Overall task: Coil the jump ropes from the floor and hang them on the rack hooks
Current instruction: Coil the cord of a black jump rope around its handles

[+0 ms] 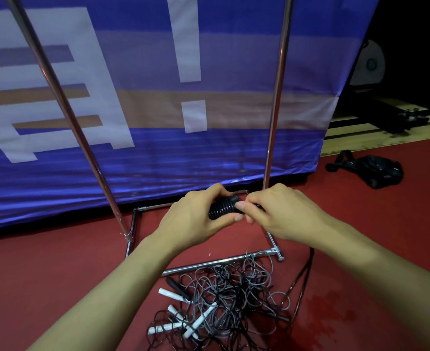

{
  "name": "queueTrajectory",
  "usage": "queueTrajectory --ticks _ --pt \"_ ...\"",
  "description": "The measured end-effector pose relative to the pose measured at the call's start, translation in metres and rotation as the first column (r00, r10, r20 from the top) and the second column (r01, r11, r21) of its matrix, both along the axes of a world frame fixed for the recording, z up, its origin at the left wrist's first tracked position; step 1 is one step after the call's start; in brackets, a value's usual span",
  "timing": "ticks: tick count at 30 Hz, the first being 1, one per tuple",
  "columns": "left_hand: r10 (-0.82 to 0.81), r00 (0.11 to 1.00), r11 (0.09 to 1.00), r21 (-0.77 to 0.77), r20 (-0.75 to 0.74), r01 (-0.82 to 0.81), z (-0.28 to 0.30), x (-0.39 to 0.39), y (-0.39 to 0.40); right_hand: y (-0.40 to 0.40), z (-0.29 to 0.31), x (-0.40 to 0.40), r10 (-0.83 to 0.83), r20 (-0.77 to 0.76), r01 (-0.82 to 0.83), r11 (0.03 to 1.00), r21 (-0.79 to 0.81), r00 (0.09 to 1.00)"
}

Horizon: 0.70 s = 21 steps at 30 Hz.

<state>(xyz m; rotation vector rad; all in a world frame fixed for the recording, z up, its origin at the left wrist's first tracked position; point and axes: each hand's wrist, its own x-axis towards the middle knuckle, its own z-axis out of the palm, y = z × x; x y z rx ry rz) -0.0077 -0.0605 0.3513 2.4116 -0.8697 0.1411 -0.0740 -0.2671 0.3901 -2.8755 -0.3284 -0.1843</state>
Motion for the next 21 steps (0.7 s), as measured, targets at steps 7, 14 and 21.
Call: queueTrajectory --ticks 7,14,21 --pt "0.03 0.993 0.998 0.045 0.115 -0.035 0.001 -0.008 -0.006 0.009 0.015 -0.006 -0.008 0.095 0.028 0.977 -0.213 0.995" --pt "0.031 0.995 0.993 0.111 0.095 -0.042 0.002 -0.013 -0.008 0.002 0.013 -0.001 -0.058 0.055 0.065 0.988 -0.144 0.997" --pt "0.033 0.996 0.984 0.171 0.083 -0.047 -0.001 -0.005 -0.001 -0.016 0.014 0.005 0.082 -0.203 -0.073 0.996 0.052 0.976"
